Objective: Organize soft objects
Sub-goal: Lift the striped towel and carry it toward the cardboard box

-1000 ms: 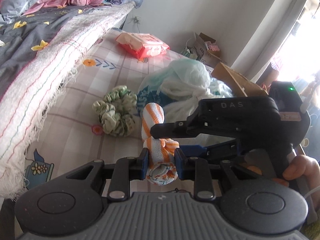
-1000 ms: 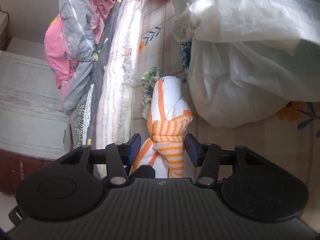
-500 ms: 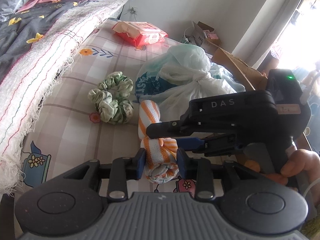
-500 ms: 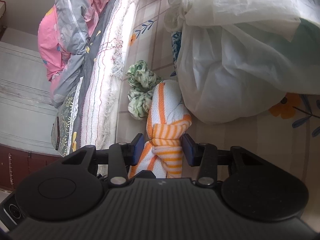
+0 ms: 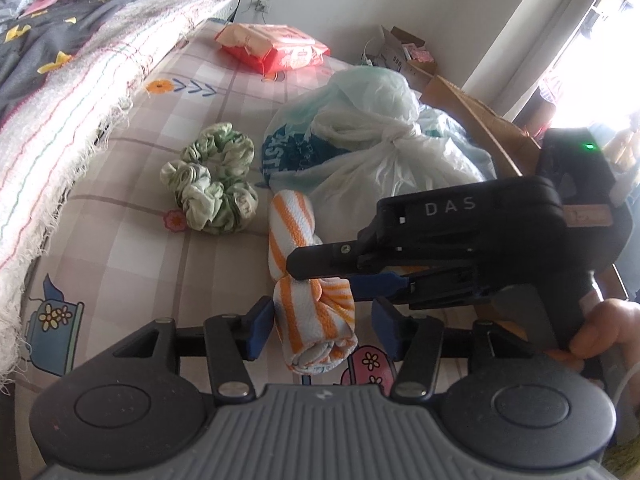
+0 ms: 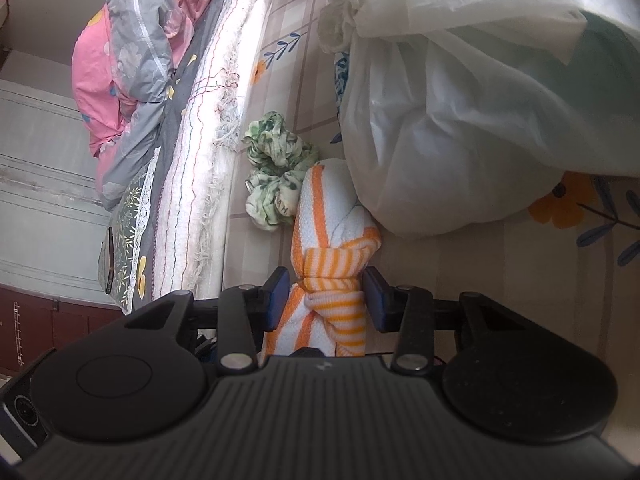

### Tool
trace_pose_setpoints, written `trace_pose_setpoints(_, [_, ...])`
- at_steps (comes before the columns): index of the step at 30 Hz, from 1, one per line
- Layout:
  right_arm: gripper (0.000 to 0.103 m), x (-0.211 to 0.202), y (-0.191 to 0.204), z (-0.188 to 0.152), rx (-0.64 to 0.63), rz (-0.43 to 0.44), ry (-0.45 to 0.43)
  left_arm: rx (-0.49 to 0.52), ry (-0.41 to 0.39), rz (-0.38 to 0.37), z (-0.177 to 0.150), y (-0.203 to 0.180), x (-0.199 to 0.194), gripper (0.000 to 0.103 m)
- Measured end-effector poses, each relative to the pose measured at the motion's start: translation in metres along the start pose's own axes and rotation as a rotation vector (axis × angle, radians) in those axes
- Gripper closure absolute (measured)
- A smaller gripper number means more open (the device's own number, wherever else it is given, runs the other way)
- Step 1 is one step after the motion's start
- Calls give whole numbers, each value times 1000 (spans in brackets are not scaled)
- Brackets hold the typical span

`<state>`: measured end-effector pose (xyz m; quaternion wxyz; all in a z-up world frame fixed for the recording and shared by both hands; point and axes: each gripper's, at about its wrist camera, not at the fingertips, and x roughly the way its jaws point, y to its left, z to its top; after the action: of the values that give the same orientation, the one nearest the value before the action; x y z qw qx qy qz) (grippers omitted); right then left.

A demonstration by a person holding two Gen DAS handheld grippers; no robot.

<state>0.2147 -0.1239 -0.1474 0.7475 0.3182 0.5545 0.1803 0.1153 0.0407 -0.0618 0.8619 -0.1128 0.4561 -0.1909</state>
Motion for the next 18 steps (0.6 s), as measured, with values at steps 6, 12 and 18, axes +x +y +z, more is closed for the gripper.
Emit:
trace_pose_setpoints(6, [63,0,-3,1,10,6,11,-5,25,6,-2,1,11,45])
trace_pose_setpoints(12, [60,5,-6,1,26,16,27,-4,40,17,-6,3,21,45])
trace_pose_setpoints(18, [62,7,-4,-1,20,21,25,4,33,18,-6,2,22,55])
